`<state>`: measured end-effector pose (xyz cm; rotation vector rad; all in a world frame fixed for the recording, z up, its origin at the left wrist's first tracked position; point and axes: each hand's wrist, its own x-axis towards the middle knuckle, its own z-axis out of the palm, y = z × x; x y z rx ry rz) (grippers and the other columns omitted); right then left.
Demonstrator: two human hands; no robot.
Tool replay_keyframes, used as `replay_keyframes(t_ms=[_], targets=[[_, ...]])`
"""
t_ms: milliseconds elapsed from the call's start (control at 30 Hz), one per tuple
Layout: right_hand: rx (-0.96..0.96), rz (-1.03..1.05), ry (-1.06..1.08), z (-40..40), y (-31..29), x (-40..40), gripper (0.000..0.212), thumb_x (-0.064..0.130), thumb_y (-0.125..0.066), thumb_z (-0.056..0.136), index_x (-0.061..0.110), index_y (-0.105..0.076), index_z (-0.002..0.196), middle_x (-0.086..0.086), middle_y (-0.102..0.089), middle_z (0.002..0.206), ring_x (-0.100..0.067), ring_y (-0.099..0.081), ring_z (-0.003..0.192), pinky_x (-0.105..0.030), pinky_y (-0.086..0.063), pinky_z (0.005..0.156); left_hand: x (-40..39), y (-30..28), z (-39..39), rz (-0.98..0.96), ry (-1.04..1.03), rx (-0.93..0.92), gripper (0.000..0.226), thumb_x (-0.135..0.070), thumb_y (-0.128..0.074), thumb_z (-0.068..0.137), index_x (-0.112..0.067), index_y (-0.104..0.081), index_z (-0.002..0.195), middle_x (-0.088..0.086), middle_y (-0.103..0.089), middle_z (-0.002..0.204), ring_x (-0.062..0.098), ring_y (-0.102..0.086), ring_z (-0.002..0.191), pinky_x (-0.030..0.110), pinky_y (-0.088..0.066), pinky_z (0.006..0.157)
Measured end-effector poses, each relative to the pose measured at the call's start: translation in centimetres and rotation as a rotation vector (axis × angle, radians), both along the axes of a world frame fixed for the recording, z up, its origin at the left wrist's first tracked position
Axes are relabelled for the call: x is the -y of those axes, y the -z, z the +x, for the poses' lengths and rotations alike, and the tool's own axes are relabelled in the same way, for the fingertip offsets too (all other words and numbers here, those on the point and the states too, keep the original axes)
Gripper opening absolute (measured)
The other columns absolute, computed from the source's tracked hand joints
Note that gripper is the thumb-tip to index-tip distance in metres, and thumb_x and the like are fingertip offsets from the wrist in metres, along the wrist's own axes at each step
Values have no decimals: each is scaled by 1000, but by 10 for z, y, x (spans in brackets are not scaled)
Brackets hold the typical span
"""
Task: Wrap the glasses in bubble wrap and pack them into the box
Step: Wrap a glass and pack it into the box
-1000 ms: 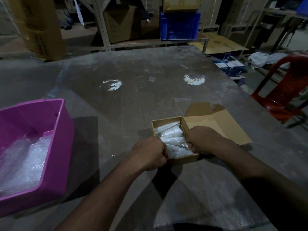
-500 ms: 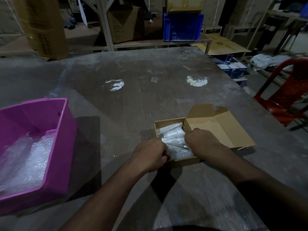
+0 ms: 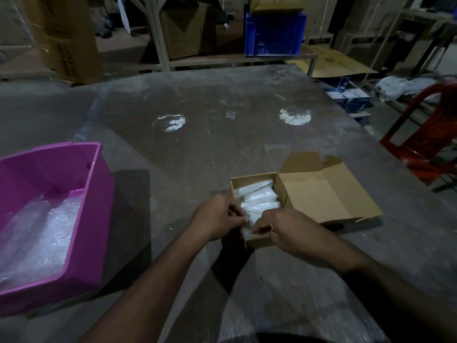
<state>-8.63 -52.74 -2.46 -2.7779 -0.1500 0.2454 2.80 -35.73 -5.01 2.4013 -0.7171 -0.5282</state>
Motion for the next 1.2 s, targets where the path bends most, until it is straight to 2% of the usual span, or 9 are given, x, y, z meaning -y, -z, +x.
replay_keyframes(t_ms=[67,133,433,533,667,833,1067,1133,1200], targets=[[-9,-17,2,-1,-1,-1,52,6,-51,84,34,-70,124,9,-70,121,-12,-63,109,-32,-50,90,3,0,-2,17,-24,27,16,-41,-81,80,-34,-72,68,-18,-59,51,-3,-49,46,23,-36,52],[-16,-28,-1,-2,-4,-2,54,7,-51,84,36,-68,126,9,-69,122,-12,-62,110,-33,-50,91,5,-1,-2,21,-27,30,21,-42,-82,80,-36,-70,64,-21,-56,47,-5,-48,42,21,-31,49],[-63,-97,-43,0,-10,-7,51,11,-52,88,42,-65,126,7,-66,115,-18,-61,104,-33,-47,78,5,-1,1,-6,-16,-14,23,-41,-83,80,-33,-71,62,-26,-54,43,-6,-48,41,20,-31,48],[-80,-117,-36,2,-7,-9,48,13,-52,87,43,-66,123,5,-63,109,-22,-61,100,-33,-45,73,3,1,1,5,0,-2,20,-41,-83,79,-34,-72,66,-22,-59,49,-5,-50,45,21,-36,52],[-72,-104,-18,0,-4,-11,50,11,-51,86,44,-68,122,5,-61,110,-20,-59,103,-36,-49,78,0,3,1,5,41,-46,11,-33,-85,75,-30,-75,76,-17,-67,62,-3,-58,55,23,-45,59],[-48,-103,-12,1,2,-12,52,12,-52,80,45,-71,115,6,-70,104,-21,-64,96,-36,-53,76,1,5,-3,5,17,-59,19,-29,-88,69,-32,-71,78,-15,-70,70,3,-66,67,31,-56,70],[-96,-29,55,0,3,-1,40,17,-52,82,36,-74,110,8,-74,102,-14,-64,92,-33,-53,78,7,4,-9,73,-41,-7,27,-33,-86,66,-31,-62,80,-15,-65,72,6,-63,72,28,-50,67],[-97,-20,65,-2,-2,8,37,18,-52,84,33,-75,109,12,-74,107,-11,-64,96,-33,-53,83,6,1,-10,75,-47,17,35,-32,-87,65,-31,-60,87,-15,-64,77,7,-62,75,30,-52,70],[-35,-103,68,-4,-4,18,35,19,-52,88,32,-75,111,12,-72,113,-12,-63,102,-32,-50,86,6,-2,-10,52,-16,41,49,-29,-87,64,-33,-57,102,-15,-62,92,12,-63,85,36,-55,79]])
